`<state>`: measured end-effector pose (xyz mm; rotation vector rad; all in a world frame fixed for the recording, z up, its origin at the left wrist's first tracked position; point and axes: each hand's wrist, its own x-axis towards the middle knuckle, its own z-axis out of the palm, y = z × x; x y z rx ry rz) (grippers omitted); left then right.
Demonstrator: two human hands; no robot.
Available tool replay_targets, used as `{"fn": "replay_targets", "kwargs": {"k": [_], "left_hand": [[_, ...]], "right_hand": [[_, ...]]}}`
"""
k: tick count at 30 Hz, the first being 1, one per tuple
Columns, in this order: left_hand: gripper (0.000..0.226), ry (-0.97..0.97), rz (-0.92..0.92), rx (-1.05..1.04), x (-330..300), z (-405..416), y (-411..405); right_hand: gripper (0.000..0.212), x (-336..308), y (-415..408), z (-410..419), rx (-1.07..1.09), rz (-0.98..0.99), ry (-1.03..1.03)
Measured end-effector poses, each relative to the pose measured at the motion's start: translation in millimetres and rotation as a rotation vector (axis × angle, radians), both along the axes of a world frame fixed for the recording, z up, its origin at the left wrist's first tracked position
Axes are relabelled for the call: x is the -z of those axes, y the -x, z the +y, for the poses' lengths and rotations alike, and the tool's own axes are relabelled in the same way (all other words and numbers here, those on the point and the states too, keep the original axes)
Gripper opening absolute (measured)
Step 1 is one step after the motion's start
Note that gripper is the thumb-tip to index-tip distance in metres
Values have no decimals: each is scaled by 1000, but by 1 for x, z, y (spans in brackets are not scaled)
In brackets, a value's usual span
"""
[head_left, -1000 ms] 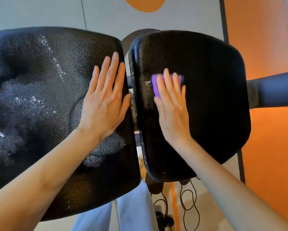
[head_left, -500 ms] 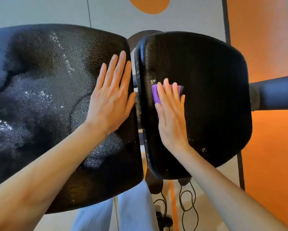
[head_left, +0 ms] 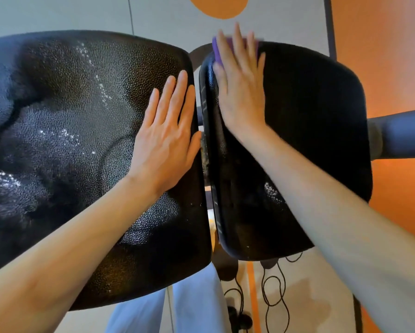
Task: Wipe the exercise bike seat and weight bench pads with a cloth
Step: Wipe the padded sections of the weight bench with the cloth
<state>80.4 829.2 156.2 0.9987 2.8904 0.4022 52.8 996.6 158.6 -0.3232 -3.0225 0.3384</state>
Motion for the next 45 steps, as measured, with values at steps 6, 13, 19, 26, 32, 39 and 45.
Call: {"fn": "replay_targets", "kwargs": {"k": [6,13,19,26,32,39,45], "left_hand": [[65,-16,-4,-8,0,0,1],[65,1,6,0,1,1,0],[64,-28,-11,-14,-3,-1,1],[64,-27,-17,15,-2,0,0],[64,-31,-41,13,-5,-1,1],[63,-36,-65,52,-13,-3,-11],[67,-36,-146,74,-15,-11,-69]], "right_hand": [[50,-4,-101,-19,-125,-76,46],[44,1,9,-16,-124,-12,-147],[51,-8,-136,-38,-194,-161,-37],[50,3,-40,-32,-78,-67,-123],[52,-8,-135,-36,-192,-152,-3],[54,0,-87,-31,-93,-82,69],[52,-14,-154,-39,-108,-166,243]]}}
